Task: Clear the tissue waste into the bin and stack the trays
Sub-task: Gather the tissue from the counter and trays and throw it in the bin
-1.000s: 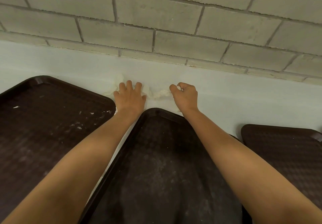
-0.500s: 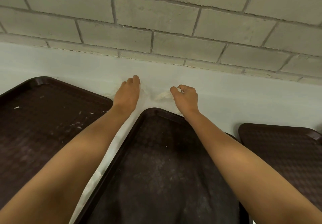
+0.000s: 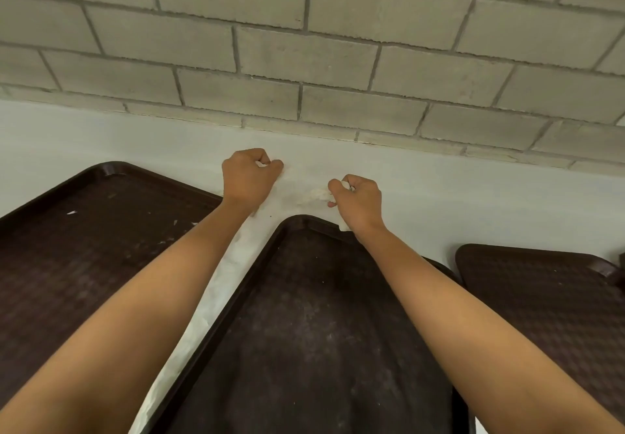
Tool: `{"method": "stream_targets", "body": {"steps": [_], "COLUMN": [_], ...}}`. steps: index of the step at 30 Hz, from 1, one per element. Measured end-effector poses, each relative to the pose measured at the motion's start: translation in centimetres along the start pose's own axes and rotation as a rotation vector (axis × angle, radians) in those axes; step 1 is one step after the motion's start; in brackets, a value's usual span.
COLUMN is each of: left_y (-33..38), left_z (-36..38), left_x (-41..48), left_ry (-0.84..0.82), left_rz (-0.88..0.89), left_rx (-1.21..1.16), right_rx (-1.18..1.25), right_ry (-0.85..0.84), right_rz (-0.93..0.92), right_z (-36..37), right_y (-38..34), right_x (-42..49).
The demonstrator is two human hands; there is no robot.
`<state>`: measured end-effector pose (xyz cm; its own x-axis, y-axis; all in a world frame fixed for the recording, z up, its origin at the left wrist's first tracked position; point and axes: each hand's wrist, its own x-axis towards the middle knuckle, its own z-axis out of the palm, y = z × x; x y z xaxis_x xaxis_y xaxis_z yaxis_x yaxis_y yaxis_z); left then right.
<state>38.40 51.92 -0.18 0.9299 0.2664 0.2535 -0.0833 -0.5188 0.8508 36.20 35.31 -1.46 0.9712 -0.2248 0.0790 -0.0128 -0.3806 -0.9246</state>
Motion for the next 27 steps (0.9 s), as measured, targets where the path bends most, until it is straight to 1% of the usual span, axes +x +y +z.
{"method": "stream_targets", "body": {"steps": [3,9,12,19,27], "left_y": [1.5,4.0,5.5,8.7,12.1], "left_z": [-0.5,-0.8,-0.8,0.2,1.7], "left_x": [-1.2,-4.4,-6.2,-11.3,-19.7], "left_ry": [0.006,0.005,0.026,0.061,0.079], "left_rz": [-0.100,-0.082,-0.091,-0.179,-0.164], "left_rx": [-0.135,-0.248,-0.272,-0.267,-0.311], "right_rx": [0.004,0.034,0.047,0.060,0.088], "right_ry": [-0.011,-0.029,-0.035,-0.046,-0.083], "right_rz": [-0.002,-0.016,-0.017,-0.010,-0.049], "right_z": [-0.7,-3.0,-4.7,-9.6,-15.1], "right_y": [-0.2,-0.6,-0.8,-0.7,1.1], "right_x": [-0.8,-2.7,-3.8,-7.4,-12.4]}}
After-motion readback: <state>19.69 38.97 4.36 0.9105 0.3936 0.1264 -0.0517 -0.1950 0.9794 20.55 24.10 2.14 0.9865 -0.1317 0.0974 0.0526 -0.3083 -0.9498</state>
